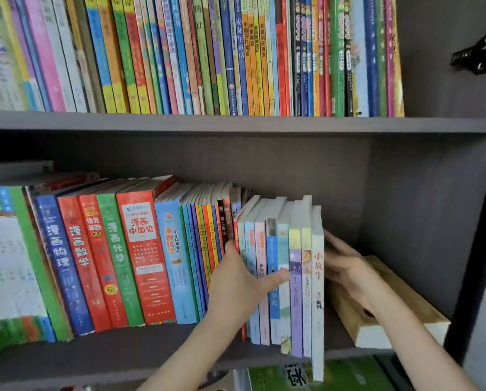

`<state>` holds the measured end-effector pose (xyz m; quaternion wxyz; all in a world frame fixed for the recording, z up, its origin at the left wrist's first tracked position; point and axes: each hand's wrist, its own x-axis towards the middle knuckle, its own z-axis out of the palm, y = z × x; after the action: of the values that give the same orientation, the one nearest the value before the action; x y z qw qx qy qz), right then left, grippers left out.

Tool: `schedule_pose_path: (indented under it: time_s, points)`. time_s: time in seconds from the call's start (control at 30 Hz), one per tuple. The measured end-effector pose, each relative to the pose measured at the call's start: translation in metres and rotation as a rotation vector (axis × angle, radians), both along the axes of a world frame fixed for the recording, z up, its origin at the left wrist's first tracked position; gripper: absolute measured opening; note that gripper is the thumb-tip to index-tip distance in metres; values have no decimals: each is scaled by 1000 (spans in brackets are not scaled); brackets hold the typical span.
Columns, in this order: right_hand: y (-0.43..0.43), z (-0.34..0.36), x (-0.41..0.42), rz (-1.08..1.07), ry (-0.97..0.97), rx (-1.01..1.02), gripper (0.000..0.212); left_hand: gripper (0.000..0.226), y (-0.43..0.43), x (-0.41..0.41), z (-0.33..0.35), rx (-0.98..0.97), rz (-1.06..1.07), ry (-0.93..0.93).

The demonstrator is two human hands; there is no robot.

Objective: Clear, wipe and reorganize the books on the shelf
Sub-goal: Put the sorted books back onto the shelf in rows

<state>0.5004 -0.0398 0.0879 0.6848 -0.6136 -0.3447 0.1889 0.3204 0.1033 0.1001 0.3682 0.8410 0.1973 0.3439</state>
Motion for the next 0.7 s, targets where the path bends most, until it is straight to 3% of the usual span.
schedule_pose_path:
  time_s: [0.07,0.13,0.27,0.33,0.4,0.5,0.7]
  points:
    - [-10,-3,-25,-288,-142,-53,59,96,-3,0,-2,8,11,15]
    - [-18,-13,-56,-323,-267,-76,55,108,-6,0,-4,41,20,33]
    - [-32,-21,-109,-111,-278,-37,90,87,-5,-2,-6,87,-53,34]
    - [-34,-27,-118,-69,-379,-145,104,80,0,-4,-9,123,-97,48]
    - [-29,-36,-116,-157,-509,-301,111,83,3,-9,-10,179,-124,71]
    - [-20,-43,-106,-285,-549,-378,103,90,8,-10,-11,209,-142,65]
    - [-14,-33,-72,-172,-442,-342,84,91,0,3,-18,239,-4,29]
